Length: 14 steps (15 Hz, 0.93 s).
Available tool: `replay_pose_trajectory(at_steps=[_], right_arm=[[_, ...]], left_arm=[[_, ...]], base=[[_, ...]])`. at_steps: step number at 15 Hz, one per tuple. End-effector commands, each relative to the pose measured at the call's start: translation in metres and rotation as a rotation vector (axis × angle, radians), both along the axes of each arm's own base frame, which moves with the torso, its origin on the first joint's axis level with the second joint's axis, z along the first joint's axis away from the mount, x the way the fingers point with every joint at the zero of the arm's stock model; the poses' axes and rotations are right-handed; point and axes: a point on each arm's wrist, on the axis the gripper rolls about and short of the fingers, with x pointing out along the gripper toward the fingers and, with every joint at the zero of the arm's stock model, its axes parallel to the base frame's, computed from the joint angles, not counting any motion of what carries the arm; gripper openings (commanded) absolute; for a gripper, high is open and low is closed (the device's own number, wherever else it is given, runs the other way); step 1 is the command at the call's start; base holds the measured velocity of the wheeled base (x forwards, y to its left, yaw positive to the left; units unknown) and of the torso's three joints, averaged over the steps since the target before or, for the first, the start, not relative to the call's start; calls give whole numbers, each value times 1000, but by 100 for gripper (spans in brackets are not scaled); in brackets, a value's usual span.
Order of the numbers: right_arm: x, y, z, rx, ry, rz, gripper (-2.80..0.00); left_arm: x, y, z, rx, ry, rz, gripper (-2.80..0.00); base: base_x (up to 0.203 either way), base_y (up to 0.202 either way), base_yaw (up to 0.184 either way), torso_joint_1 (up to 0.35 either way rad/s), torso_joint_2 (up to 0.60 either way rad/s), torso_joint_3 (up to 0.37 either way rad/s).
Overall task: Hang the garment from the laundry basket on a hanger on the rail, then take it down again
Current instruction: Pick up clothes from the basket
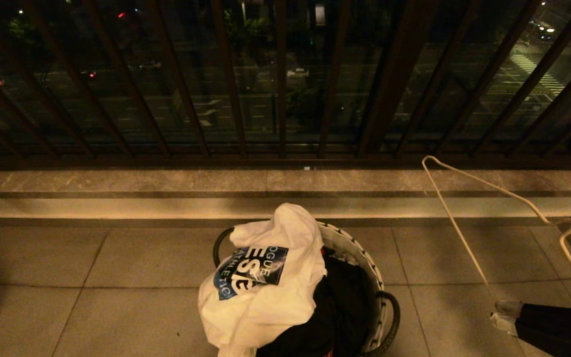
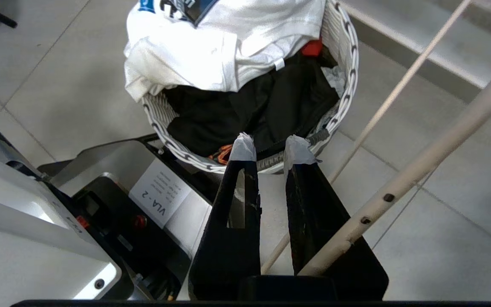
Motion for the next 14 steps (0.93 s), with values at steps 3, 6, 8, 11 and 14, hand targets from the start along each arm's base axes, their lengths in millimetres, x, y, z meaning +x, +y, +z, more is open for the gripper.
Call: replay_pose_trajectory(at_steps=[3,6,8,11,14], right_arm=[[-10,-5,3,28,-33,-1,-280],[-12,-6,5,36,-47,-1,-280],[-12,-6,7,39,-56,-1,-280],[-9,-4,15,67,-109,0,-280],[-8,-4,18,88,-110,-5,-280]], left_arm=[[0,0,0,0,0,0,-280],[0,0,0,0,0,0,-280],[0,0,0,0,0,1,-280],[0,0,0,-3,1,1,-280],[0,0,0,-3,0,1,-280]], base=[[0,0,0,4,-2,-194],[0,0,0,4,2,-191],[0,0,0,4,3,-205],[0,0,0,4,2,-162],[0,0,0,3,1,-28]])
